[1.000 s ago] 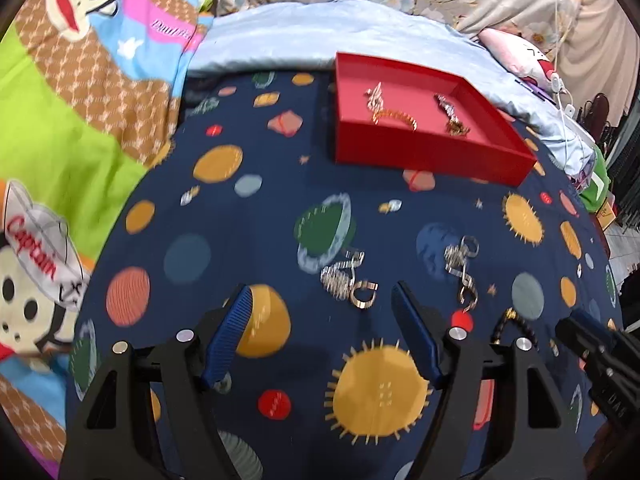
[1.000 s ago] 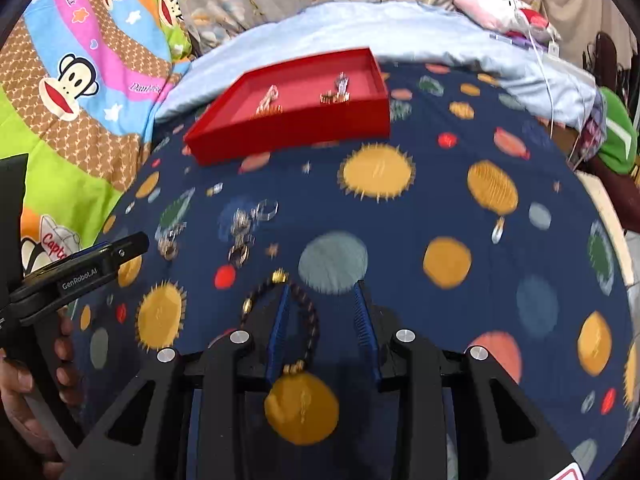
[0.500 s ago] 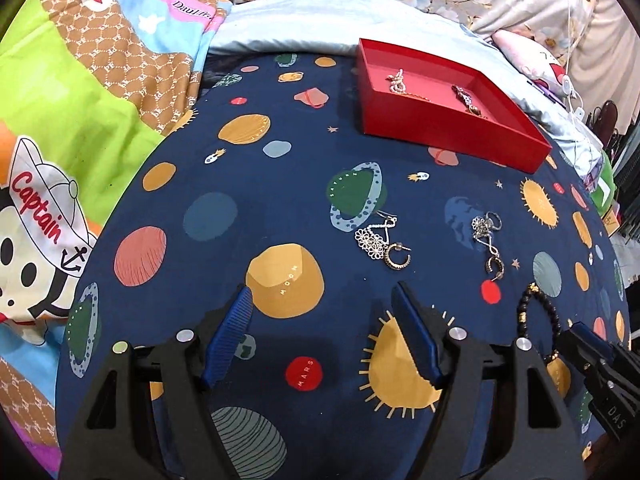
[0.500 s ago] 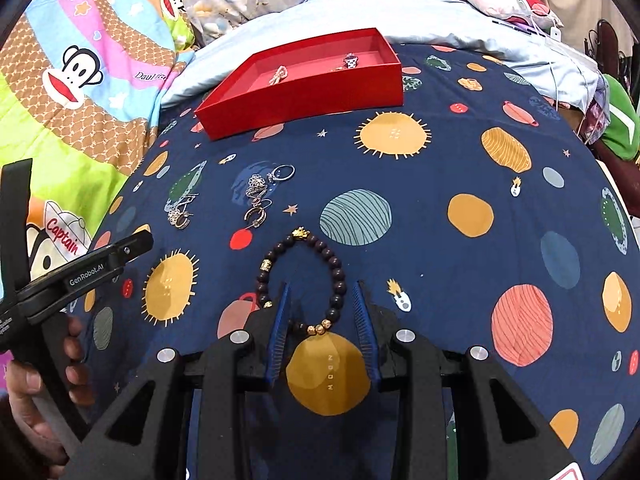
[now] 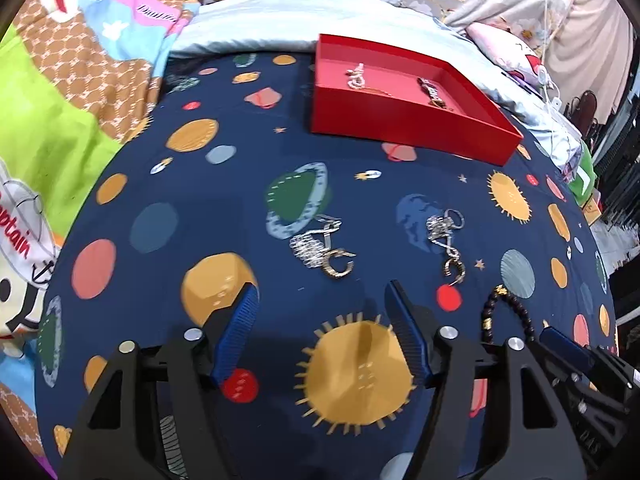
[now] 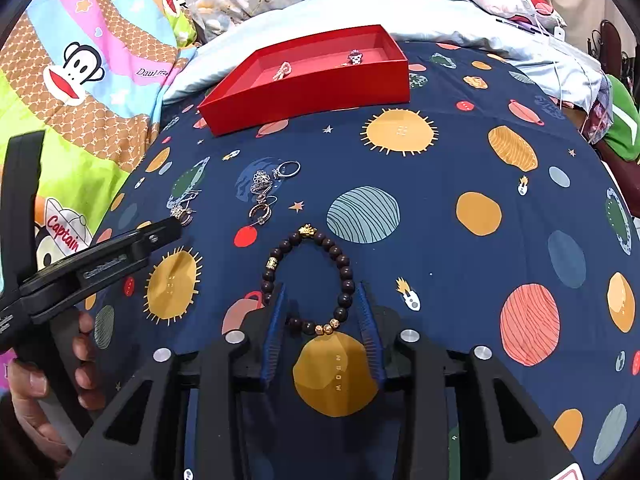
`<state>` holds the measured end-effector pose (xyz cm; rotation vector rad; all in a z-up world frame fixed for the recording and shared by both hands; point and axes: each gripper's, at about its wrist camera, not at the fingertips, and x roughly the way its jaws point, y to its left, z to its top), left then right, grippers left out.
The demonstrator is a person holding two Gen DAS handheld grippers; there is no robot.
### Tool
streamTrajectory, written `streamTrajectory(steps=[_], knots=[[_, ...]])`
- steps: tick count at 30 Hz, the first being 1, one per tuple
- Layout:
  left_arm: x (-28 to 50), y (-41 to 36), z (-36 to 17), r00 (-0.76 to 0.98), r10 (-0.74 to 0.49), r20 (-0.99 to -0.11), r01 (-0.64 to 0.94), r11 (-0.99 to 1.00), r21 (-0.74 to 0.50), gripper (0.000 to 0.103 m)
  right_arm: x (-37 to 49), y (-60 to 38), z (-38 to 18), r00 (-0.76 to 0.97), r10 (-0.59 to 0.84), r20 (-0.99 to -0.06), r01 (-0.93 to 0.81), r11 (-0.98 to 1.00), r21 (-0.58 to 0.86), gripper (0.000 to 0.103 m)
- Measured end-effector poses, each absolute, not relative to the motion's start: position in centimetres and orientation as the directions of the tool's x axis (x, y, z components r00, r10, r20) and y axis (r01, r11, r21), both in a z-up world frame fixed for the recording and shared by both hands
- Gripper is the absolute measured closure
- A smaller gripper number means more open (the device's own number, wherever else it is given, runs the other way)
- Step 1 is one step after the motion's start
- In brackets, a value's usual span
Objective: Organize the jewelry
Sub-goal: 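Lower the left gripper onto the silver hoop earring and close it, then lift the hoop earring with the left gripper and carry it over the tray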
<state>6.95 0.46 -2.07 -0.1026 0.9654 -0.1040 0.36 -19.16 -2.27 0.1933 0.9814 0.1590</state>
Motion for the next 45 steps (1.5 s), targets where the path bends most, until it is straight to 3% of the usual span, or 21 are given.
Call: streamTrajectory(steps=[3,9,17,39,43,45], knots=[[7.6,-0.2,-2.4,0.562,-0.14,-0.815,0.052,0.99,-0.134,0.045,0.5,-19.2,-2.2,0.547,0.225,-0.806,-0.047,0.97,0.239,0.066],[8.4,-0.7,-3.0,0.565,-0.12,-0.816,0.05,0.993,-0.111,0.058,0.9,-19.7,-2.3,0.544,0.241,-0.804,-0.036,0.964,0.264,0.061],[8.5,-0.5,-3.1,0.58,-0.108,-0.808,0.055,0.994,-0.093,0.086,1.3,-19.8,-2.3,0.547,0.251,-0.798,-0.037,0.96,0.277,0.061],[6.1,1.2,-1.2,0.571,-0.15,-0.808,0.062,0.988,-0.14,0.087,5.1,-14.5,-1.9,0.54,0.317,-0.78,-0.181,0.948,0.261,0.061],[6.0,1.6,-1.2,0.571,-0.157,-0.806,0.058,0.987,-0.151,0.087,6.0,-14.1,-2.6,0.532,0.312,-0.787,-0.166,0.95,0.264,0.064],[6.0,1.8,-1.2,0.571,-0.159,-0.805,0.057,0.986,-0.154,0.087,6.3,-14.1,-2.9,0.527,0.309,-0.792,-0.158,0.951,0.266,0.071]])
